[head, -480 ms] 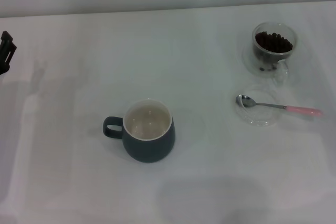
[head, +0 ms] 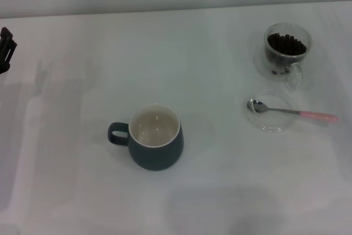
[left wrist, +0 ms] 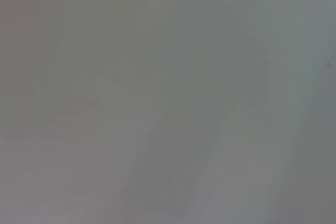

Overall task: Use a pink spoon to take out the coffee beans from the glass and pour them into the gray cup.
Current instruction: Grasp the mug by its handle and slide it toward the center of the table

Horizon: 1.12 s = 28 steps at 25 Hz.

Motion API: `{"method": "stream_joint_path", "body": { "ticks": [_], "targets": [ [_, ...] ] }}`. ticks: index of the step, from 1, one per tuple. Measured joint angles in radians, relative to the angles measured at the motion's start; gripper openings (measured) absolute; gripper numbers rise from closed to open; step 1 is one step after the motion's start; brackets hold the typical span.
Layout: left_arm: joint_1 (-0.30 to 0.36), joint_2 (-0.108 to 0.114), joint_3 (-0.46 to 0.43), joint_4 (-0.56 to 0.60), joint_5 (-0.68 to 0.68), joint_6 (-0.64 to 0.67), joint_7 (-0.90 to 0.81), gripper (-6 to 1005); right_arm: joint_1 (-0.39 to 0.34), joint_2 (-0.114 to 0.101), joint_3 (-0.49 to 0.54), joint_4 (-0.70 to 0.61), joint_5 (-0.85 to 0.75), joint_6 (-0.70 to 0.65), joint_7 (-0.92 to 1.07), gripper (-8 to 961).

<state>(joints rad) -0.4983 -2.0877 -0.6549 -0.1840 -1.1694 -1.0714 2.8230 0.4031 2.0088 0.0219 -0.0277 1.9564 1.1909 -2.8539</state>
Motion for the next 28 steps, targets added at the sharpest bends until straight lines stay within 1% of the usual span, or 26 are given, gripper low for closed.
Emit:
{"method": "stream_joint_path", "body": {
  "ticks": [6, 9, 11, 15, 17, 18, 24, 28],
  "targets": [
    [0.013, 0.000, 0.009, 0.000, 0.006, -0.021, 0.001, 829, 0.004, 0.001, -0.003, 0.000, -0.003, -0.012, -0.016, 836],
    [0.031, 0.000, 0.012, -0.005, 0.017, -0.045, 0.001, 829, -0.001, 0.001, -0.004, 0.004, -0.004, -0.012, -0.015, 836],
    [0.076, 0.000, 0.013, -0.016, 0.059, -0.106, 0.001, 829, -0.004, 0.001, -0.005, 0.010, -0.004, -0.011, -0.014, 836],
    [0.128, 0.000, 0.013, -0.016, 0.096, -0.171, 0.001, 829, -0.009, 0.001, -0.005, 0.013, -0.004, -0.009, -0.010, 836],
    [0.153, 0.002, 0.014, -0.016, 0.130, -0.193, 0.000, 829, -0.011, 0.001, -0.005, 0.014, -0.004, -0.008, -0.008, 835],
    [0.173, 0.004, 0.014, -0.012, 0.168, -0.209, 0.000, 829, -0.012, 0.001, -0.005, 0.014, -0.004, -0.008, -0.008, 835],
    [0.234, 0.006, 0.014, 0.015, 0.286, -0.242, -0.002, 830, -0.011, 0.001, -0.005, 0.024, -0.004, -0.007, -0.007, 835],
    [0.270, 0.006, 0.014, 0.033, 0.348, -0.297, 0.000, 830, -0.010, 0.001, -0.005, 0.026, -0.004, -0.006, -0.007, 834]
  ]
}}
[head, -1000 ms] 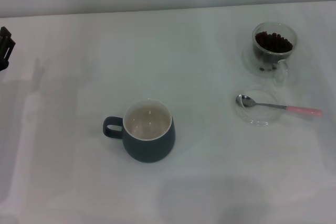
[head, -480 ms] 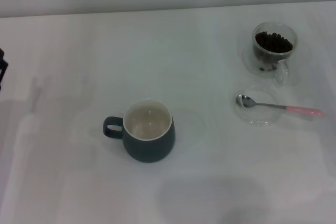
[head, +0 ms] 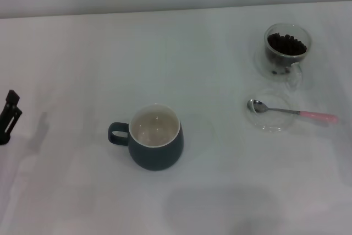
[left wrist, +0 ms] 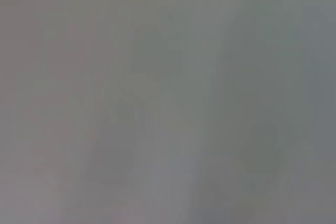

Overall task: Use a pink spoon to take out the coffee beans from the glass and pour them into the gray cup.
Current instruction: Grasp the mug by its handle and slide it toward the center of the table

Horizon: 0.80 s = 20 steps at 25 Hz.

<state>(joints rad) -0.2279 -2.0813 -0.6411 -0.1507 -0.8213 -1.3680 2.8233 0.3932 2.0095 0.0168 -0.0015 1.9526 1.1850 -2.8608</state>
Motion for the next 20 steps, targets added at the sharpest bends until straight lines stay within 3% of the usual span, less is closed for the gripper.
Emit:
{"method": "stream_joint_path", "body": {
  "ticks": [20],
  "targets": [
    [-0.007, 0.002, 0.000, 0.061, 0.140, -0.015, 0.001, 830, 0.005, 0.000, -0.002, 0.014, 0.000, -0.005, 0.000, 833]
  ]
}}
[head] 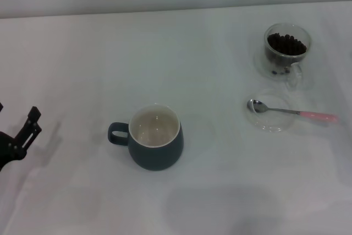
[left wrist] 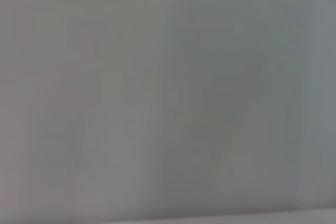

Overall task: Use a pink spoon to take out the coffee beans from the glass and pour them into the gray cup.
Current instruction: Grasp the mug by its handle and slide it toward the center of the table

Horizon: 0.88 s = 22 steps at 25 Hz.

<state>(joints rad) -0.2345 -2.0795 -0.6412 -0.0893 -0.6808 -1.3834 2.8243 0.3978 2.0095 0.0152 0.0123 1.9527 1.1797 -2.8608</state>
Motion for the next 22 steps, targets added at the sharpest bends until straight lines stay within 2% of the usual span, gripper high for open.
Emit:
{"method": "stream_joint_path", "body": {
  "ticks": [13, 22],
  "targets": [
    [-0.003, 0.008, 0.001, 0.116, 0.128, -0.066, 0.000, 829, 0.014, 0.001, 0.002, 0.000, 0.000, 0.000, 0.000, 831],
    [-0.070, 0.010, 0.002, 0.135, 0.279, -0.058, -0.006, 830, 0.021, 0.004, 0.005, 0.003, 0.000, -0.002, 0.000, 831]
  ]
}}
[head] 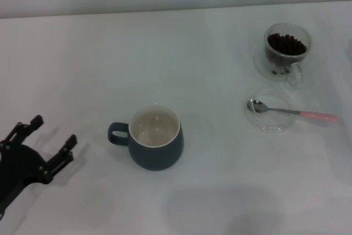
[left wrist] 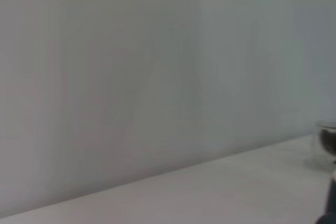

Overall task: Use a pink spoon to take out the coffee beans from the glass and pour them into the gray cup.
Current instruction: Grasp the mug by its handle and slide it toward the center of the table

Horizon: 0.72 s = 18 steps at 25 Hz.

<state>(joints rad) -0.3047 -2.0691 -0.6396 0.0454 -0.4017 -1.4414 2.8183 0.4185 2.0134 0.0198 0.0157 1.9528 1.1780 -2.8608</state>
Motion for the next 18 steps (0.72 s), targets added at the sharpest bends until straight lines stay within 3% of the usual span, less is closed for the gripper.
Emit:
{"method": "stream_joint_path", "body": {
  "ticks": [8, 18],
  "targets": [
    [-0.047, -0.004, 0.000, -0.007, 0.110, 0.031, -0.008, 829, -0.001, 0.001, 0.003, 0.009, 0.002, 0.000, 0.001, 830],
    [-0.076, -0.008, -0.009, -0.063, 0.119, 0.160, -0.021, 826, 0.004, 0.002, 0.004, 0.019, 0.001, -0.001, 0.002, 829]
  ]
}}
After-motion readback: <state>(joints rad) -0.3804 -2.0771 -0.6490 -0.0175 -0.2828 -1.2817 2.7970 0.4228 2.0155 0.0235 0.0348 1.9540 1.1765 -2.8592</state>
